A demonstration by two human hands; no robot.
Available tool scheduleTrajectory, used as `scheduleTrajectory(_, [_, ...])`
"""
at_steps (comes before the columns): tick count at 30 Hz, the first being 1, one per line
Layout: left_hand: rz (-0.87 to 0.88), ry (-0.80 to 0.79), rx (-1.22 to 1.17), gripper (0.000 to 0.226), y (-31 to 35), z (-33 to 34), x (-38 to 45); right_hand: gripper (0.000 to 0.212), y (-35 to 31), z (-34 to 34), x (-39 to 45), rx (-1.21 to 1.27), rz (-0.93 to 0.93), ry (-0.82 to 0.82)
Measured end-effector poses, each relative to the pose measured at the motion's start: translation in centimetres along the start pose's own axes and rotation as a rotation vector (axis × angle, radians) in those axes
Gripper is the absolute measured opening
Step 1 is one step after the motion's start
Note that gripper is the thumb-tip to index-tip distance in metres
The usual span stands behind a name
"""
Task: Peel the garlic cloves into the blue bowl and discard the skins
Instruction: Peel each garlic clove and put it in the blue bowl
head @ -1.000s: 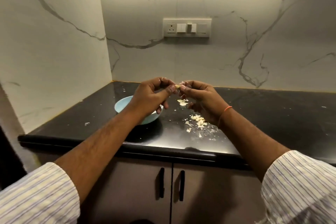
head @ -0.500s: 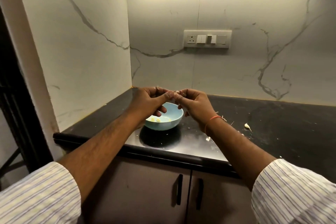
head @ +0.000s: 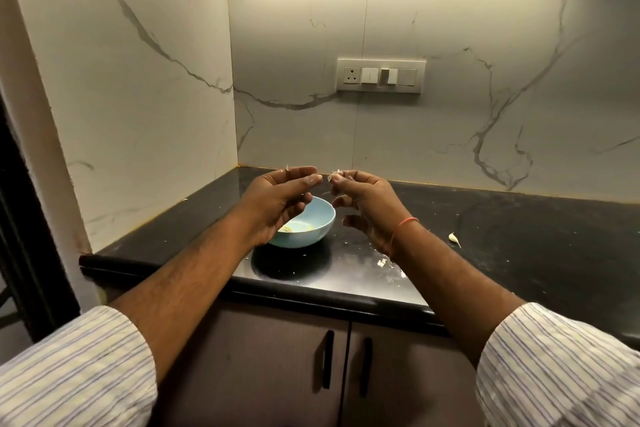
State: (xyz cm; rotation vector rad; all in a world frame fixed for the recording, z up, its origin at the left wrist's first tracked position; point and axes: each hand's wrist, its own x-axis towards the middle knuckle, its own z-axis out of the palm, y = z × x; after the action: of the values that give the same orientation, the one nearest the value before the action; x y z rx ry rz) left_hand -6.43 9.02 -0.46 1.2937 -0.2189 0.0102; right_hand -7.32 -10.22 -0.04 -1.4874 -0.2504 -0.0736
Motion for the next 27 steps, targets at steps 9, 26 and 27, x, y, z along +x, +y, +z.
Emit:
scheduleTrajectory(9, [0.236,0.066,1.018,0.030,-0.6,-2.7,2.4,0.016,2.6,0.0,2.5,-0.340,-0.109,0.083])
scheduleTrajectory(26, [0.619,-0.207,1.247,0.023,-4.9,6.4,1.2,0.015,3.2,-12.4,0.3,-0.914,-0.157,0.242])
scheduleTrajectory(27, [0.584,-0.256,1.284,0.025,-5.7,7.3,1.3,0.023,3.2,-13.1,0.3,-0.975,-0.130,0.227])
